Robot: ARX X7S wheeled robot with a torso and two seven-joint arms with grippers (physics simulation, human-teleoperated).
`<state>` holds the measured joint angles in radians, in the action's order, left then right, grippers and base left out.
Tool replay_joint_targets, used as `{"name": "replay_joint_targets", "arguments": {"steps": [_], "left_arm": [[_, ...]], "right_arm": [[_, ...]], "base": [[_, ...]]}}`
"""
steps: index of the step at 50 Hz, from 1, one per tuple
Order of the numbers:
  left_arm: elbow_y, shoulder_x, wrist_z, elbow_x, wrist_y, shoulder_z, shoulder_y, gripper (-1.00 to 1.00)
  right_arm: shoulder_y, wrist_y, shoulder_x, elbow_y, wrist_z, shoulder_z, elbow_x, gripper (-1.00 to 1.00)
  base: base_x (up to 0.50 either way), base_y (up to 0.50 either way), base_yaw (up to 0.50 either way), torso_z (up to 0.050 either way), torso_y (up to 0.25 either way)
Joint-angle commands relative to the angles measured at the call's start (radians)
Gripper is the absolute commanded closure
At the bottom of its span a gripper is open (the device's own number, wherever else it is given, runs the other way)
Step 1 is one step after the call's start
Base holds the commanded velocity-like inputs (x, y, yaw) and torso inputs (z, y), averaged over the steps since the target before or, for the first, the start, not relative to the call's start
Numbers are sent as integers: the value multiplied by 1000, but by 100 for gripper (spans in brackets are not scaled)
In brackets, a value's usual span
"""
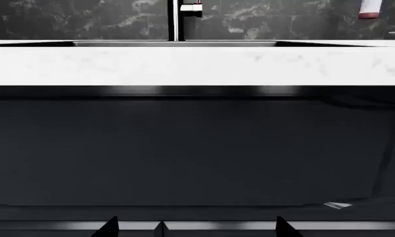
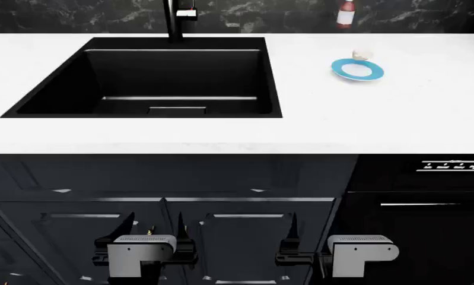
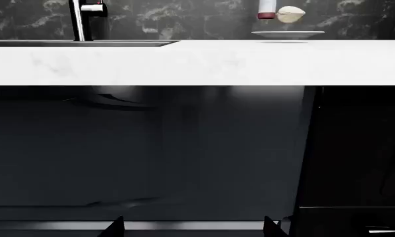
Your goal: Pick the scallop from the counter and place it in the sink. Then turn on the sink faucet.
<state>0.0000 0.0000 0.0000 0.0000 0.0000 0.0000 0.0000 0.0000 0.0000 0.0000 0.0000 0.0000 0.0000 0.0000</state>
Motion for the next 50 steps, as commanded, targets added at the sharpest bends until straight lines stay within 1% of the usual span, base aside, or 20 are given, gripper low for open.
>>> {"name": "replay_joint_targets", "arguments": {"steps": [1, 7, 11, 13, 14, 15, 17, 20, 21, 22, 50], "left_arm": [[9, -17, -19, -16, -3, 15, 2, -100], [9, -39, -37, -34, 0, 41, 2, -100], [22, -49, -38, -60, -44, 46, -1, -100], [18, -52, -43, -62, -35, 51, -2, -100], [16, -50, -66, -54, -34, 44, -4, -100], [31, -61, -22, -92, -32, 53, 4, -100], [36, -61, -50, -69, -44, 59, 2, -100], [38, -66, -48, -79, -45, 65, 4, -100], [34, -68, -54, -73, -41, 68, 3, -100], [32, -70, -54, -77, -44, 68, 1, -100], [18, -103, -98, -108, -24, 94, 5, -100]], "right_arm": [[9, 4, 14, 16, 31, -17, 11, -100], [20, 38, 33, 13, 57, -29, 52, -100], [8, 31, 46, -6, 51, -45, 70, -100], [10, 31, 49, -8, 67, -49, 62, -100], [10, 30, 51, -5, 72, -55, 57, -100], [9, 33, 53, -9, 74, -56, 61, -100], [13, 41, 54, -7, 80, -57, 67, -100], [15, 31, 56, 0, 99, -56, 66, -100], [19, 15, 58, 12, 129, -62, 31, -100], [15, 27, 59, 2, 113, -61, 57, -100], [9, 37, 91, -6, 141, -119, 85, -100]], "base": [[0, 0, 0, 0, 0], [0, 0, 0, 0, 0], [0, 0, 0, 0, 0], [0, 0, 0, 0, 0], [0, 0, 0, 0, 0], [0, 0, 0, 50, 0], [0, 0, 0, 50, 0], [0, 0, 0, 50, 0], [20, 500, 0, 50, 0], [20, 500, 0, 50, 0], [23, 500, 0, 50, 0]]}}
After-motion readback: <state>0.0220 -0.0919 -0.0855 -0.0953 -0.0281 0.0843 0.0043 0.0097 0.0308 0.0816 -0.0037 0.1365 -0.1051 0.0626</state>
